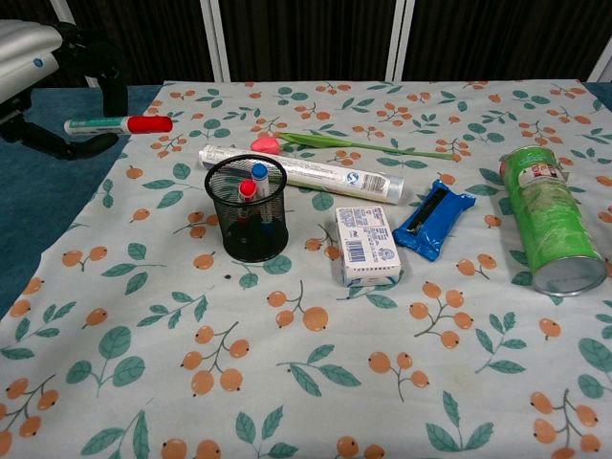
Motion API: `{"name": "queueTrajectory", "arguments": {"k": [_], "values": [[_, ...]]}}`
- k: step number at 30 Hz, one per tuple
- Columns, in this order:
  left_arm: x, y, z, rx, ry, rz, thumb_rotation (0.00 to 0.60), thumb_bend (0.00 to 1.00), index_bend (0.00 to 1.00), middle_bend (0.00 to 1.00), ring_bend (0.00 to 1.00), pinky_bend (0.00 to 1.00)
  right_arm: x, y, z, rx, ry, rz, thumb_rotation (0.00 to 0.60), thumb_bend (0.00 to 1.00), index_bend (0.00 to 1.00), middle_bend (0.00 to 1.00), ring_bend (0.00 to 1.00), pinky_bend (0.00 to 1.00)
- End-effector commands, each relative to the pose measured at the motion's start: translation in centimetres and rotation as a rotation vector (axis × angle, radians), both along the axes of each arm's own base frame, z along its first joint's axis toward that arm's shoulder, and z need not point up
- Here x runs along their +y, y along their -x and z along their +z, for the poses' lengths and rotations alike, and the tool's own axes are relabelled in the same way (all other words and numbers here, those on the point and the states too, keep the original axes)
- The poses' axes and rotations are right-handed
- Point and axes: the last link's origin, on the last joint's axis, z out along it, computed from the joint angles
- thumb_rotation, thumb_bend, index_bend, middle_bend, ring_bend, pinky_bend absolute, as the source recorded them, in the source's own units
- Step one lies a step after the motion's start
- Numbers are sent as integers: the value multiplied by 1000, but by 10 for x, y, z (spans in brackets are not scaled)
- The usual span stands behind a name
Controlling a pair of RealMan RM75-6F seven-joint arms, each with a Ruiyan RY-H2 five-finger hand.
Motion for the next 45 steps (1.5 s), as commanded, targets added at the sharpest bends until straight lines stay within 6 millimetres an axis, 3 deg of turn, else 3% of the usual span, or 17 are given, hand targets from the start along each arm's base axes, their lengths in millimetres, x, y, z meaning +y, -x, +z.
{"name": "queueTrajectory", "arguments": {"k": [1, 32, 39, 45], "values": [[0, -1, 0, -1, 0, -2, 600, 370, 538, 506, 143, 129, 0, 0, 0, -2, 0, 0, 600, 221, 35, 0, 0, 177], [3, -9, -4, -4, 15, -1, 600, 370, 539, 506, 143, 129, 0, 2, 1, 0, 2, -7, 600, 222, 38, 0, 0, 177], [7, -25, -10, -106, 75, 37, 600, 361, 539, 506, 143, 129, 0, 2, 1, -6, -1, -10, 600, 221, 38, 0, 0, 177], [10, -55, -25, -283, 194, 80, 600, 358, 539, 506, 143, 141, -2, 2, 1, -13, -5, -17, 600, 222, 39, 0, 0, 177]]}}
